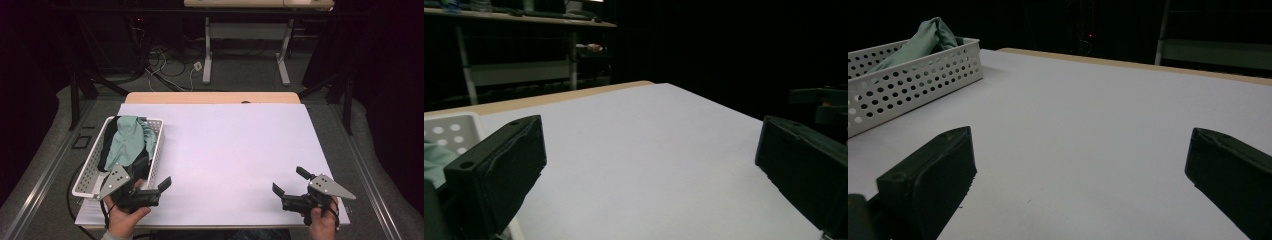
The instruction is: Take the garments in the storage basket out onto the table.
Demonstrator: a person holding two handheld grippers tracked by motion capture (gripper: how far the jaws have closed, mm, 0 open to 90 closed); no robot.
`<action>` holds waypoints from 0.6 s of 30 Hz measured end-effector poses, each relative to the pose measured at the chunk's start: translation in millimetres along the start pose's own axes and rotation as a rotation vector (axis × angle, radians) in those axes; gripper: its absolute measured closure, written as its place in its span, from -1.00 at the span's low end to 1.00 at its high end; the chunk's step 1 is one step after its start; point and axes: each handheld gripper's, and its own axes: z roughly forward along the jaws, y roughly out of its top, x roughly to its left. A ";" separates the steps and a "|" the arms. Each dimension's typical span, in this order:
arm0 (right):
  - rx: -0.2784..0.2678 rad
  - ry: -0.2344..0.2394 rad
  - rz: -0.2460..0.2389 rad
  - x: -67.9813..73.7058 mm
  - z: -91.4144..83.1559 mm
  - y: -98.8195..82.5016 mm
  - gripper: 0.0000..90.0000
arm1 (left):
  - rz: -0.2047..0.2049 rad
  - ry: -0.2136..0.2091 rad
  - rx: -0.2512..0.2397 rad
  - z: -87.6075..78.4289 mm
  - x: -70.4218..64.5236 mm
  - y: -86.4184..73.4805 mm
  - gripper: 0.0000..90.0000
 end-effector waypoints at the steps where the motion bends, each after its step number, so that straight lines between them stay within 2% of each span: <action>1: 0.001 0.001 -0.001 0.4 0.4 -0.3 -1.00 | 0.003 0.008 0.005 -2.9 1.9 2.1 -1.00; 5: -0.002 -0.001 -0.009 1.3 1.4 0.4 -1.00 | 0.011 0.040 0.023 -8.8 7.3 4.8 -1.00; 10: -0.009 -0.007 0.005 -0.5 5.2 0.5 -1.00 | -0.008 0.050 0.033 -14.0 9.5 9.9 -1.00; 15: 0.003 -0.001 0.000 -0.6 9.9 0.7 -1.00 | -0.024 0.092 0.041 -19.9 13.9 16.9 -0.99; 18: 0.000 0.003 0.002 0.1 10.5 1.1 -1.00 | -0.029 0.100 0.035 -20.8 15.8 19.8 -0.99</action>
